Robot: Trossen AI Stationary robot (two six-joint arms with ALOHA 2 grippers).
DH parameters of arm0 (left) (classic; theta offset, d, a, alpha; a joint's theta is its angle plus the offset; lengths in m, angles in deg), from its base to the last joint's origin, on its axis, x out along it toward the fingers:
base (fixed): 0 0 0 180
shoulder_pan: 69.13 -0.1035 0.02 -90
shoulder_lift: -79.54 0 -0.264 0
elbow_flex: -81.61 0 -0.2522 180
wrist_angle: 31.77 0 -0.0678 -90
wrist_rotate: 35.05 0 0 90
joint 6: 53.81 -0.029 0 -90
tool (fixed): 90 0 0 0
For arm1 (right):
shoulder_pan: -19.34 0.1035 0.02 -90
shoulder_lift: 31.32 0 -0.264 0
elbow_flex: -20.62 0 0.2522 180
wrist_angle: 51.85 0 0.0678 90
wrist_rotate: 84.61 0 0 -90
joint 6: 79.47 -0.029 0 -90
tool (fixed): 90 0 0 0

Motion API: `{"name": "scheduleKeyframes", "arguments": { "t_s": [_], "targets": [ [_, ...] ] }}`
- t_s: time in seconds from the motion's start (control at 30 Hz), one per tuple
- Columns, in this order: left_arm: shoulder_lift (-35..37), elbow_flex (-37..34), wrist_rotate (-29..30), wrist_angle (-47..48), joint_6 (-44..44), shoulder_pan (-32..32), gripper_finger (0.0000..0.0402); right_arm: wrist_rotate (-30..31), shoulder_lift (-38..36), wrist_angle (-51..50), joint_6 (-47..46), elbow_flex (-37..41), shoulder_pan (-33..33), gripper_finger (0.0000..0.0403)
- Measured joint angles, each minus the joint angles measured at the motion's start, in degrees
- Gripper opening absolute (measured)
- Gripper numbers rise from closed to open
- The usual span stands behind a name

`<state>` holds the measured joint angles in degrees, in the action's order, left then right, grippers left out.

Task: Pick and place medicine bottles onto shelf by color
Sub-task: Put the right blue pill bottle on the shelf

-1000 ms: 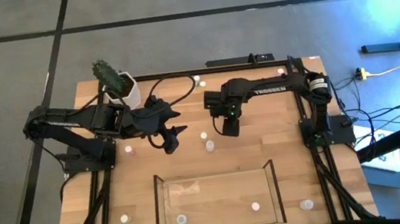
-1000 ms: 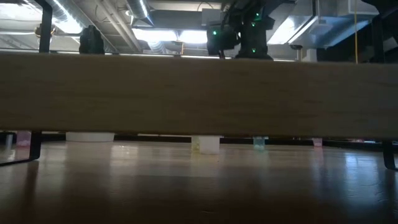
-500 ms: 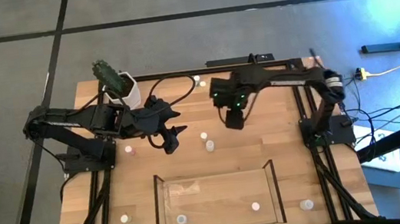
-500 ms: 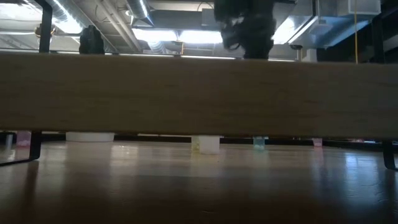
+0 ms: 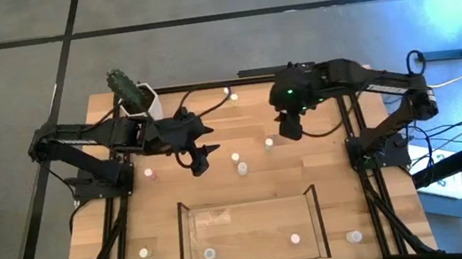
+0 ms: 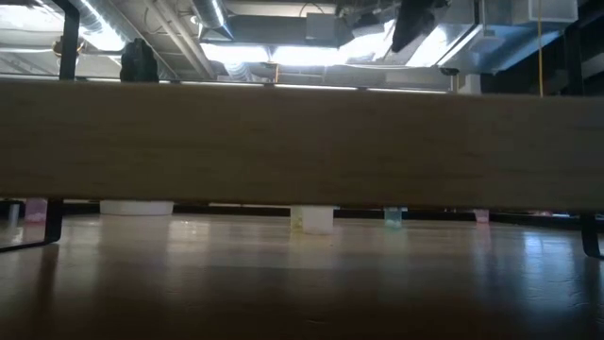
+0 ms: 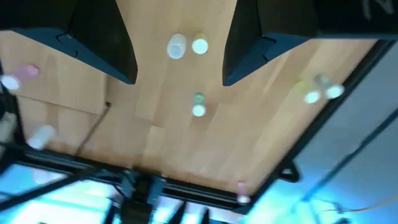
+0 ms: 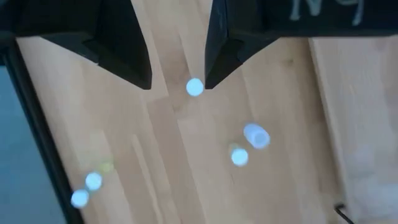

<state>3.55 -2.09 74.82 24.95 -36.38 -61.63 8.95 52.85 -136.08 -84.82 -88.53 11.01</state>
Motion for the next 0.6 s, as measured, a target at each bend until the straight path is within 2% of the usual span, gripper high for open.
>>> {"name": "scheduleKeyframes", "arguments": {
  "t_s": [0.17,0.33,0.6],
  "targets": [
    [-3.57,0.0,-8.78,-6.03,-7.19,-4.52,0.0231,-0.01,-2.43,0.26,1.51,0.02,0.06,0.0151],
    [-7.89,0.0,-16.82,-7.25,-10.58,-9.73,0.0231,-1.12,-4.17,-0.09,4.15,0.07,0.02,0.0151],
    [-12.94,-0.09,-19.56,-7.22,-12.02,-13.62,0.0231,-3.24,-4.2,-0.26,4.57,0.07,0.02,0.0151]
  ]
}}
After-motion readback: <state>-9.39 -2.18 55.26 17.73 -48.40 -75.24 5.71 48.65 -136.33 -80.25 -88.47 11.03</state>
